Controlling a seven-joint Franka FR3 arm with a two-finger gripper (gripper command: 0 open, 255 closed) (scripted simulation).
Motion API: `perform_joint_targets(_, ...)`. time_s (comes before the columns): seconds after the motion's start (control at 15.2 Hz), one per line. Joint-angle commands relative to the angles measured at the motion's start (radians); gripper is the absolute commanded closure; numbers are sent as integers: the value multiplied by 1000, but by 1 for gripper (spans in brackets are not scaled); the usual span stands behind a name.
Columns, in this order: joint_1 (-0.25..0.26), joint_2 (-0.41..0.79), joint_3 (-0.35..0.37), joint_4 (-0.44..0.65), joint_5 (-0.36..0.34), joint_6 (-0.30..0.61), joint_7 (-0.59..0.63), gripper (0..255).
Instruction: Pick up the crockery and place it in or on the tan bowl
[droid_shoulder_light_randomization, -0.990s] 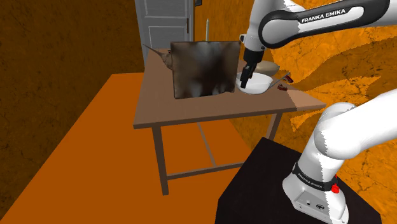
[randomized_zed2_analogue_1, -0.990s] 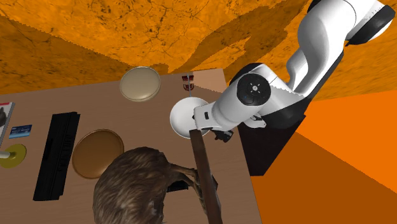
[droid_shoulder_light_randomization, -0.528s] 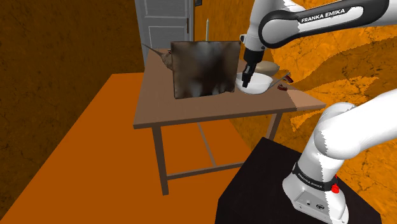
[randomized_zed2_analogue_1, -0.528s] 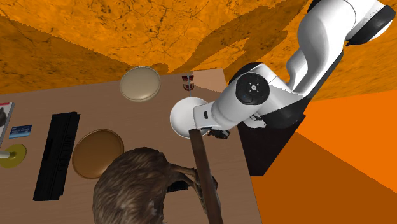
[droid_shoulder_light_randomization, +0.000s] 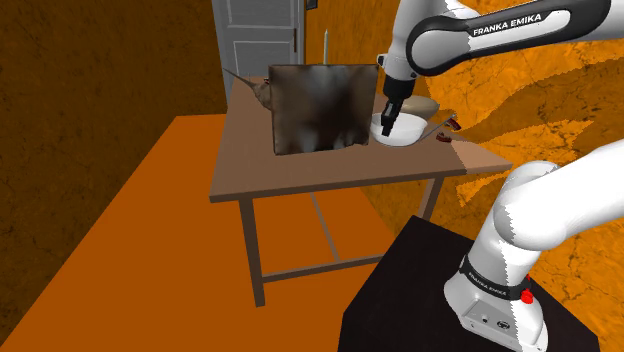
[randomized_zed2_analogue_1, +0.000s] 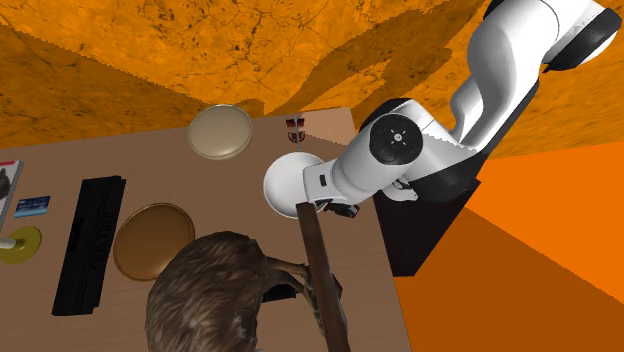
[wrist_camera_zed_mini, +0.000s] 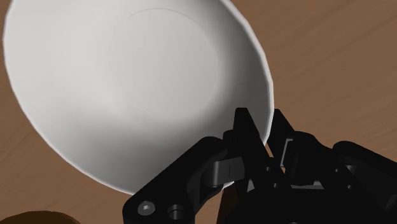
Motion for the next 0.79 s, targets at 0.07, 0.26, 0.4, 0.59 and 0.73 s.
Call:
perform_joint_targets(0.07,1,6,4,10,7,-44,-3,255)
perform_joint_targets(0.26,3,5,7,49,12,-84,-10,255)
perform_joint_targets(0.4,4,5,9,76,15,-110,-14,255)
perform_joint_targets(0.59,5,8,12,117,19,-149,-21,255)
perform_joint_targets(0.73,5,10,14,145,22,-175,-25,255)
